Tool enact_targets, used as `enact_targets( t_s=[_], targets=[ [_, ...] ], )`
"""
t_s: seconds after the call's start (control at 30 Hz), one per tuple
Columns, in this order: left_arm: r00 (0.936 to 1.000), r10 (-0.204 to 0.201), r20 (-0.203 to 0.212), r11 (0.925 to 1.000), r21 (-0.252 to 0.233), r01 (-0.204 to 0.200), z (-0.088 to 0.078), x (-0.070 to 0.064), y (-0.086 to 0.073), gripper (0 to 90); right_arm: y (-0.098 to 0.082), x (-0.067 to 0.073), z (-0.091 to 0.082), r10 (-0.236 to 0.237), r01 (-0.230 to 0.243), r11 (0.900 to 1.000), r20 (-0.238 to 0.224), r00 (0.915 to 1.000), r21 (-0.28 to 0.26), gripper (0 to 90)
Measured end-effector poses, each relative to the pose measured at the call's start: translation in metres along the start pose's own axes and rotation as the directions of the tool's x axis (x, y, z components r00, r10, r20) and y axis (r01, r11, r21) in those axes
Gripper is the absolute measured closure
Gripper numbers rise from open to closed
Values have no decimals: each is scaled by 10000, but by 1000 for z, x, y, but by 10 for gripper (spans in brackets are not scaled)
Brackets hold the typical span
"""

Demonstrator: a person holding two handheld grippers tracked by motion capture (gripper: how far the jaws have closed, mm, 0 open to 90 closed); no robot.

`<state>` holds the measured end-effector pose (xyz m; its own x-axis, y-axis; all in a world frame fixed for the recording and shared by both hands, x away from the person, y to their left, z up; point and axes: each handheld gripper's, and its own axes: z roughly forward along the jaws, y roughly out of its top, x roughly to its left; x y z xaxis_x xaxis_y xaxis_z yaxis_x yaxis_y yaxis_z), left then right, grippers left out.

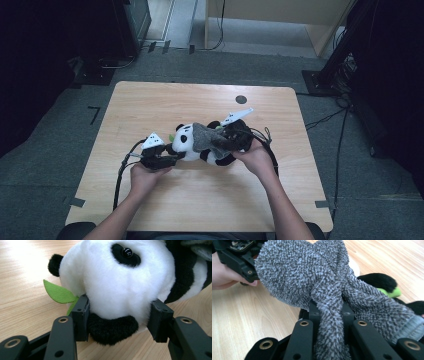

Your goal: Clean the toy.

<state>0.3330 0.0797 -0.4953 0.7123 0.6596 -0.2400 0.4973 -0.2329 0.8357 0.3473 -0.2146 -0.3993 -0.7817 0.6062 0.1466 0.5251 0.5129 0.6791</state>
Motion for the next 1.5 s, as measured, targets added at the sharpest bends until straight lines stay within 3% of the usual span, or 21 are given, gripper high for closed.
enact_targets(
  t_s=[0.2, 0.27, 0.33, 0.4, 0.47, 0.6, 0.83, 0.97, 1.1, 1.2, 1.3, 1.4, 1.5],
  targets=[
    [10000, 13, 39, 10000, -79, -13, 0, -1, 0, 453, -1, -10, -9, 279, -276, 9995, 213, 9994, -142, 788],
    [10000, -14, 23, 10000, -32, 14, 0, -1, 1, 453, 0, -15, -15, 401, -383, 9987, 583, 9975, -332, 786],
    [10000, -23, 9, 10000, 0, 23, 0, -1, 1, 453, 1, -21, -25, 673, -611, 9968, 1310, 9891, -506, 782],
    [10000, -59, -39, 10000, 56, 59, -1, -2, 1, 454, 2, -28, -36, 1067, -910, 9911, 1709, 9795, -975, 782],
    [9999, -89, -49, 9999, 58, 90, -2, -3, 2, 454, 5, -31, -41, 1135, -915, 9883, 1891, 9754, -1217, 783],
    [9999, -108, -113, 9999, -43, 108, -2, -6, 1, 454, 20, -21, -37, 953, -705, 9855, 1597, 9826, -1545, 782],
    [9996, 172, -241, 9998, -83, -174, -4, -12, -1, 453, 56, 15, 4, -67, 196, 9931, 1105, 9939, -1155, 773],
    [9991, 282, -323, 9996, -25, -283, -6, -15, -3, 452, 62, 26, 34, -523, 572, 9974, 1066, 9929, -434, 770],
    [9994, 7, -343, 9999, 108, -3, -6, -14, -5, 451, 61, 35, 56, -656, 653, 9978, 686, 9955, 59, 771],
    [9996, -43, -279, 9999, 101, 46, -6, -13, -6, 450, 58, 38, 59, -769, 760, 9970, 582, 9953, 163, 773],
    [9994, -338, -87, 9994, 73, 339, -6, -10, -7, 448, 52, 35, 58, -717, 715, 9974, 185, 9973, 101, 777],
    [9994, -347, -44, 9994, 44, 347, -6, -9, -8, 449, 46, 34, 54, -669, 670, 9976, -56, 9977, 169, 780],
    [9983, -588, -5, 9982, 79, 588, -5, -5, -6, 450, 41, 33, 49, -786, 788, 9964, -53, 9969, 328, 782]
  ],
)
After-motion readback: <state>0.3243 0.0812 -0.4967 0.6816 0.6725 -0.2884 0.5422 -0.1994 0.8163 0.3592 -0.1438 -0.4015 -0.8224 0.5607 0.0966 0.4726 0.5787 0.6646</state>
